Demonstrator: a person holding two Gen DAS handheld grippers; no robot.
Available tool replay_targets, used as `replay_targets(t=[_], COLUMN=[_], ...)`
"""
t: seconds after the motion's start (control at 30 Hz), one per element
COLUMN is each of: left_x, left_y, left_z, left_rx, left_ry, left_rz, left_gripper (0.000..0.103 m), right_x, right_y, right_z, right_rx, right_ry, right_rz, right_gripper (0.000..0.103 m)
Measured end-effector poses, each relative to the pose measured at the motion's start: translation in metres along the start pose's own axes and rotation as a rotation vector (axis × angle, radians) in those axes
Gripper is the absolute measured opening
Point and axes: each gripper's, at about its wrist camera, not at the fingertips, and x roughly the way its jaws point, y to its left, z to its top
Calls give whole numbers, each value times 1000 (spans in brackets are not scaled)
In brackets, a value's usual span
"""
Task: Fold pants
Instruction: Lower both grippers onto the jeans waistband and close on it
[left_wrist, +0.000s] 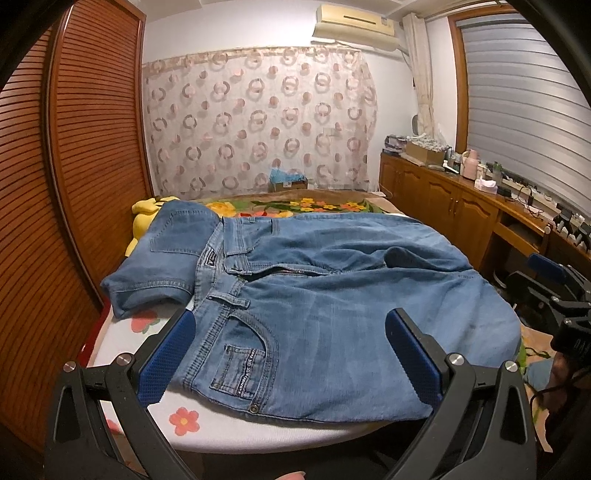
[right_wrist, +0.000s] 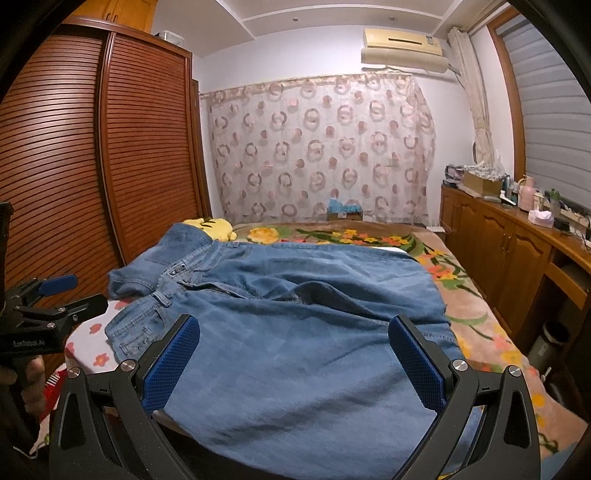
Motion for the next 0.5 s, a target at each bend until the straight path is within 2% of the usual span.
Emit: replay_targets(t=[0.27, 0.5], left_x=[20, 39], left_y=[9, 29], left_z=[-11, -25], left_rx=[1, -17], left_ry=[23, 56], left_rz=[-22, -19], left_gripper=[103, 103], right_x=[3, 14], right_y=[-5, -23], right_z=[2, -3], right_rx=[-25, -12], right_ry=[25, 100], right_rz=[-40, -99], right_gripper=[94, 92])
